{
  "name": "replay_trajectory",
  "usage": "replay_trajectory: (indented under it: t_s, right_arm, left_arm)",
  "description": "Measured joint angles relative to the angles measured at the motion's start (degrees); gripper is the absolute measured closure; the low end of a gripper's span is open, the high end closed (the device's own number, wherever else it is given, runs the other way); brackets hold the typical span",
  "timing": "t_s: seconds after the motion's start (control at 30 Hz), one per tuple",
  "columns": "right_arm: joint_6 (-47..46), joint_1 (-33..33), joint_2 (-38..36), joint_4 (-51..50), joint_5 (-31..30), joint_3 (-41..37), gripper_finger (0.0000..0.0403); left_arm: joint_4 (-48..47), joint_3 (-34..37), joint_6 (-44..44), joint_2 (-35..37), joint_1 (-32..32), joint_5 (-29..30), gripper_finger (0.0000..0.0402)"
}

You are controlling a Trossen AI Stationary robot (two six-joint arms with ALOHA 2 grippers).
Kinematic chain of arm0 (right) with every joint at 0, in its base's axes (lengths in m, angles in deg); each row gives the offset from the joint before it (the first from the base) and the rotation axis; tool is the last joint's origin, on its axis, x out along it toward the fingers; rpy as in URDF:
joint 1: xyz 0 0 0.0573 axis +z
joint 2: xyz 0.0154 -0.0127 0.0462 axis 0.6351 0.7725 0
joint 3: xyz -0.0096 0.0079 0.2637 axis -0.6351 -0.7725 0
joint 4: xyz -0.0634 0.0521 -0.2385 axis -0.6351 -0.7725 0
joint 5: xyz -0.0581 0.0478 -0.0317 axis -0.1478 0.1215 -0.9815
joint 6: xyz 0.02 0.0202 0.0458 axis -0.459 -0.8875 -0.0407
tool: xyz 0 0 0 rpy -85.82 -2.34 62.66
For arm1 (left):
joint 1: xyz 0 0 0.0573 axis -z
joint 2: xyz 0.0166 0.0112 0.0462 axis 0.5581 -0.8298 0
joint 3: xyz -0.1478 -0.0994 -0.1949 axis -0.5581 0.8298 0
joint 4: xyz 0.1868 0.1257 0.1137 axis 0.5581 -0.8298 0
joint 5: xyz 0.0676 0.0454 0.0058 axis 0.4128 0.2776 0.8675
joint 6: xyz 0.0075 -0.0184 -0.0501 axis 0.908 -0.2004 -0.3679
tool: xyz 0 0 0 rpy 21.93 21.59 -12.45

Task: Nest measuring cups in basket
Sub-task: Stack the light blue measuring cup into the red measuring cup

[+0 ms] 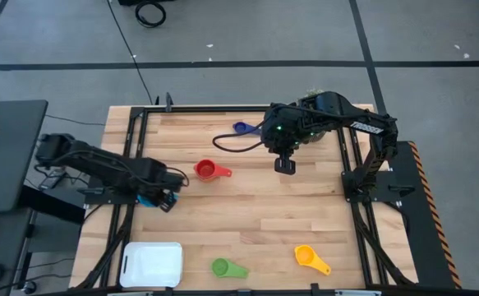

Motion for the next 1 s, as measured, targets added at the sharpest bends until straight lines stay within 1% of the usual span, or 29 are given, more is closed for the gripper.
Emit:
replay_trajectory:
  t_s: [0.27, 0.47, 0.57, 0.7, 0.77, 0.9, 1.0]
  right_arm:
    - [0.0, 0.0, 0.0, 0.0, 0.0, 0.0, 0.0398]
    - [0.0, 0.0, 0.0, 0.0, 0.0, 0.0, 0.0398]
    - [0.0, 0.0, 0.0, 0.0, 0.0, 0.0, 0.0398]
    - [0.0, 0.0, 0.0, 0.0, 0.0, 0.0, 0.0398]
    - [0.0, 0.0, 0.0, 0.0, 0.0, 0.0, 0.0398]
    - [0.0, 0.0, 0.0, 0.0, 0.0, 0.0, 0.0398]
    - [0.4, 0.0, 0.0, 0.0, 0.0, 0.0, 0.0398]
  left_arm:
    - [0.4, 0.0, 0.1, -4.0, 0.0, 3.2, 0.0299]
    - [2.1, 0.0, 0.2, -7.1, 0.0, 3.6, 0.0302]
    - [2.7, 0.0, 1.2, -8.9, 0.0, 3.6, 0.0319]
    - [3.3, 0.0, 4.1, -10.7, 0.0, 3.3, 0.0364]
    - [3.2, -0.1, 5.3, -11.0, 0.0, 2.7, 0.0386]
    - [3.7, -0.2, 6.1, -10.8, -0.2, -0.1, 0.0388]
    - [4.1, -2.1, 8.0, -10.4, -0.4, -3.3, 0.0388]
